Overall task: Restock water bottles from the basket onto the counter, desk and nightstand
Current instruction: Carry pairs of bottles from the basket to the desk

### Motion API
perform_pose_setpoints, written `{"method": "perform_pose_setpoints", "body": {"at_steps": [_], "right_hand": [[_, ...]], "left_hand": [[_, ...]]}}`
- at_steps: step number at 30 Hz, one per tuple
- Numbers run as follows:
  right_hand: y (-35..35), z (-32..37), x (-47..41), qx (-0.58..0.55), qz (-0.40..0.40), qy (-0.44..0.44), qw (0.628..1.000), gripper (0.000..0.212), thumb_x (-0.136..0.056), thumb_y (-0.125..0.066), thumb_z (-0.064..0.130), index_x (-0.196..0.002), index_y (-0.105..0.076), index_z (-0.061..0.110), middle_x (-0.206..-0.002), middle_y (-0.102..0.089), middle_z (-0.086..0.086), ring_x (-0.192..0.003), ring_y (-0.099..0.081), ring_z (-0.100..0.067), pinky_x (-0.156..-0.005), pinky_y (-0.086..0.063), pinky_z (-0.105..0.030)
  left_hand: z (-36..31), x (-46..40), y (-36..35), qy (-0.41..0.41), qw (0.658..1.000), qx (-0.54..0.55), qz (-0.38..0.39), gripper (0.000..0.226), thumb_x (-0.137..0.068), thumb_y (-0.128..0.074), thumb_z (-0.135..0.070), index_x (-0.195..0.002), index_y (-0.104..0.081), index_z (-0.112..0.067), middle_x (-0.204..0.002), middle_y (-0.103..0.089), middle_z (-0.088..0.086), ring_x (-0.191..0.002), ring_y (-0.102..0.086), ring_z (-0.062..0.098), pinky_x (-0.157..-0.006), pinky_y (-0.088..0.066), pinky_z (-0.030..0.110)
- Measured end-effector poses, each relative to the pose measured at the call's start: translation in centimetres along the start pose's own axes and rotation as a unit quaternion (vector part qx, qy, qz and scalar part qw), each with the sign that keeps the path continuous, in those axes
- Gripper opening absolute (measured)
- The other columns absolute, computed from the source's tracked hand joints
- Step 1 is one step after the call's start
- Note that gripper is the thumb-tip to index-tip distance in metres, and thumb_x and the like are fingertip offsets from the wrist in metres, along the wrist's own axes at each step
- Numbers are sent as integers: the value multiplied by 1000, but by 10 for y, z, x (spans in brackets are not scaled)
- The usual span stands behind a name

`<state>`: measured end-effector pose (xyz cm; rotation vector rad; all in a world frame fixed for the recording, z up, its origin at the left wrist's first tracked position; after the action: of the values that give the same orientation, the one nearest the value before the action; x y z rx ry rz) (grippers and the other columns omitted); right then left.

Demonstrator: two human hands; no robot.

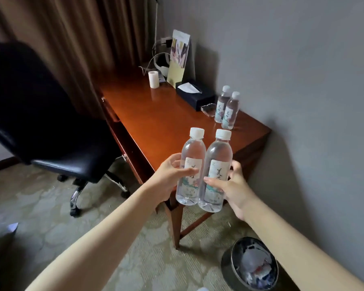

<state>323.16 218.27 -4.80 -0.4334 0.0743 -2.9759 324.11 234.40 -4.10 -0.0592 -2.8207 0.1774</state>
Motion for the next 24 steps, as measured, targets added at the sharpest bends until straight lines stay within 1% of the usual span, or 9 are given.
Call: {"method": "perform_pose_setpoints", "body": {"at_steps": [2,4,8,12,15,17,20,22,24], "right_hand": [[9,3,-27,0,-30,-1,1000,73,-71,-77,8,-125,-31,30,-112,-59,-3,-105,-60,-20,-97,-47,-51],[18,6,-56,-4,-54,-3,999,72,-71,-77,7,-122,-32,30,-114,-59,-3,-106,-60,-20,-96,-48,-51],[33,9,-120,-16,-77,-5,997,70,-70,-77,6,-120,-34,30,-113,-60,-3,-105,-61,-20,-94,-50,-49],[48,15,-177,-28,-108,-22,993,74,-67,-80,9,-121,-35,31,-112,-61,1,-105,-62,-19,-94,-51,-47],[59,21,-210,-23,-138,-31,990,78,-66,-81,10,-124,-35,32,-115,-60,3,-104,-61,-14,-91,-52,-41],[65,22,-227,-27,-167,-41,985,81,-66,-81,8,-127,-34,31,-115,-60,4,-105,-60,-12,-89,-51,-38],[77,19,-251,-35,-220,-52,973,77,-67,-80,3,-124,-35,30,-114,-60,3,-107,-59,-15,-91,-51,-40],[84,19,-261,-23,-251,-54,966,70,-68,-77,0,-115,-35,31,-112,-57,3,-106,-57,-15,-89,-50,-37],[89,17,-272,-11,-298,-61,952,70,-68,-75,-2,-111,-32,34,-110,-53,3,-104,-53,-16,-84,-47,-33]], "left_hand": [[-6,-35,-3,4,1000,-5,25,58,-76,-72,-4,-128,-47,-15,-113,-64,7,-97,-64,18,-68,-49,30],[-12,-71,-7,6,999,-10,49,57,-76,-72,-3,-126,-48,-15,-109,-64,5,-96,-64,17,-69,-48,30],[-24,-139,-13,12,997,-34,73,42,-77,-71,-4,-108,-53,-27,-104,-64,1,-95,-62,15,-69,-47,28],[-41,-203,-17,22,994,-61,94,43,-77,-71,-3,-109,-53,-27,-103,-64,-1,-95,-62,15,-72,-50,29],[-49,-243,-20,22,992,-77,102,43,-77,-72,-4,-106,-52,-29,-102,-64,-4,-95,-62,12,-70,-50,26],[-48,-264,-21,35,990,-82,109,46,-77,-72,-6,-113,-51,-25,-104,-64,-4,-97,-62,12,-78,-52,31],[-43,-294,-22,62,987,-92,119,52,-76,-73,-9,-121,-49,-22,-106,-64,-3,-101,-61,14,-96,-48,44],[-41,-307,-20,72,986,-87,122,52,-76,-74,-8,-121,-50,-20,-107,-65,-1,-102,-61,17,-99,-46,47],[-39,-322,-17,83,982,-99,138,54,-75,-74,-8,-123,-50,-17,-109,-66,2,-105,-62,22,-100,-46,49]]}}
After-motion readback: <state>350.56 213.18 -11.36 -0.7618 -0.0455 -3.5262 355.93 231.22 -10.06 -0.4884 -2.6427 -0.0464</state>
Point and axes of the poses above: each hand's wrist, its own x-axis away from the middle knuckle, its own y-axis out of the back of the hand, z = x × y, the point moved 4 cm from there along -x, towards the middle knuckle
